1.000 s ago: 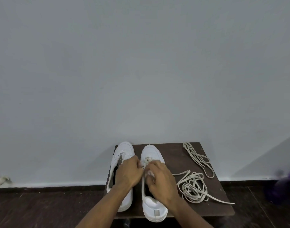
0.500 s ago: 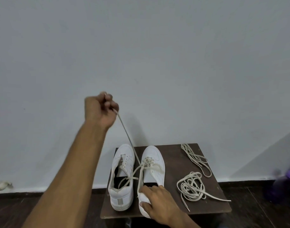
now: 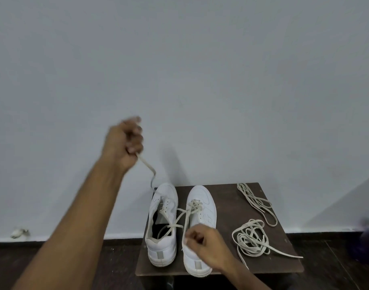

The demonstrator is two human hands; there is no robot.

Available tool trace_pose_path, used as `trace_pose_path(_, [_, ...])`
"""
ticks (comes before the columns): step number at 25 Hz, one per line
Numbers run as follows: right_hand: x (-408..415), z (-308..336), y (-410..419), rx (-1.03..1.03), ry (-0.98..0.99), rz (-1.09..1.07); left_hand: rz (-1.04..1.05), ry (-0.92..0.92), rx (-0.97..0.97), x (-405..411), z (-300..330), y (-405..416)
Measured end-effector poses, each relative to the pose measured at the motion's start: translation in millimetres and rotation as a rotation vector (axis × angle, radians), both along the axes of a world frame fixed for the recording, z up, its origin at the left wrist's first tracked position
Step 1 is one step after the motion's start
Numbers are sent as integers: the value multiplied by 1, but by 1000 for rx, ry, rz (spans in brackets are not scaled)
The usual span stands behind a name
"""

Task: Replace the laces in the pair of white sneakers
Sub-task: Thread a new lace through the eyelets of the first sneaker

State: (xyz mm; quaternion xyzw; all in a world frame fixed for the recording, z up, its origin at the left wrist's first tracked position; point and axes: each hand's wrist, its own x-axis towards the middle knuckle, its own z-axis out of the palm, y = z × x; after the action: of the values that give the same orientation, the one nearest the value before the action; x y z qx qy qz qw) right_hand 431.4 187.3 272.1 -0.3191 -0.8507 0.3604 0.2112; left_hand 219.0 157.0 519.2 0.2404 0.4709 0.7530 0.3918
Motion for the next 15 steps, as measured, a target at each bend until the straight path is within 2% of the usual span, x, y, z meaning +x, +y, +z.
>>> trace_pose_path(1, [-1,2,6,3,47,-99,-36,64,-194,6,-37,9])
trace_pose_path(3, [0,4,18,60,19,-229,-119,243,-560,20,-114,21])
trace_pose_path(4, [0,4,23,97,-38,-237,-133,424,-712,25,-147,23])
trace_pose_path(6, [-1,4,27,123,-165,-203,-124,965,-938,32,-195,22])
trace_pose_path(7, [-1,2,29,135,-209,-189,-100,1193,-988,37,-203,20])
trace_pose_path(8, [-1,1,29,153,-238,-178,-80,1330,-989,41,-204,19])
trace_pose_path(9, [-2,-1,28,170,-250,-178,-88,1370,-963,41,-204,19])
trace_pose_path(12, [-3,-6,26,192,-245,-201,-273,1314,-938,40,-203,24])
trace_pose_path(14, [-3,-7,25,190,-235,-221,-351,1192,-993,40,-201,28])
trace_pose_path(15, [-3,-8,25,192,-237,-225,-334,1057,-994,39,-198,30])
